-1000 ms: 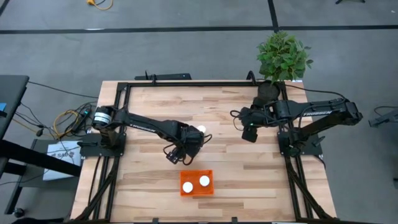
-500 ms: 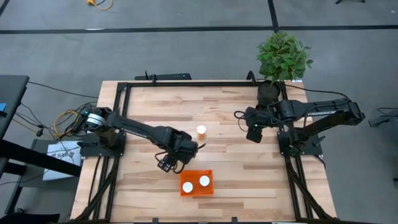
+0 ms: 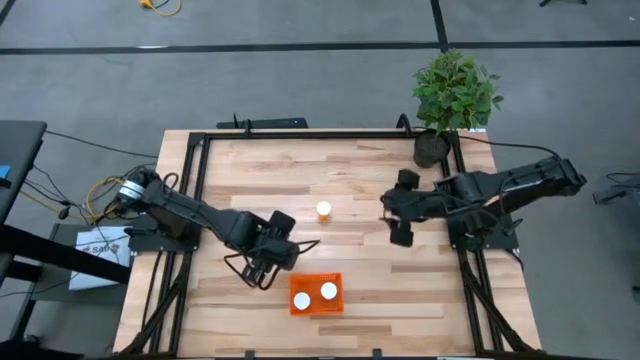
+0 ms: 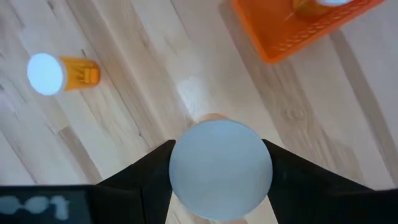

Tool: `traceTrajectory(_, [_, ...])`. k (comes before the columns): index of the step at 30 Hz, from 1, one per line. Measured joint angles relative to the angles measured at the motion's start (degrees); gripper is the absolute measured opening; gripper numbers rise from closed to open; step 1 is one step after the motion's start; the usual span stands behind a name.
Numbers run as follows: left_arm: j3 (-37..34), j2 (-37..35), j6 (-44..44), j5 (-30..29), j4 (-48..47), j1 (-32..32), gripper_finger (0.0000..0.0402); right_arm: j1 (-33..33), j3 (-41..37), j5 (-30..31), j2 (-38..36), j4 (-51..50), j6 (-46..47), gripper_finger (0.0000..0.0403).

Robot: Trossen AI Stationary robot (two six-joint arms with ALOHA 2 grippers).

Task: Pick and place pill bottles into a basket
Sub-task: Put the orange pill bottle into the orange bin

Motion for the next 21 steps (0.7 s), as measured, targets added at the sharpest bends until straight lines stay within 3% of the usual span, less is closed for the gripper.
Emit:
traceTrajectory(6, [0.0, 0.0, -1.2, 1.8, 3.5, -1.5, 0.0204, 4.8, 0.0, -6.7, 0.3, 10.8, -4.5, 0.0240])
traceTrajectory(11, [0.4, 0.0, -4.0, 3.0, 6.2, -2.4, 0.0204, 7.9, 0.0, -13.6, 0.3, 12.7, -5.6, 0.0240])
traceTrajectory(21, [9.8, 1.0, -8.4, 2.6, 13.0, -3.9, 0.0204, 12.9, 0.0, -14.3, 0.3, 11.4, -3.6, 0.0240])
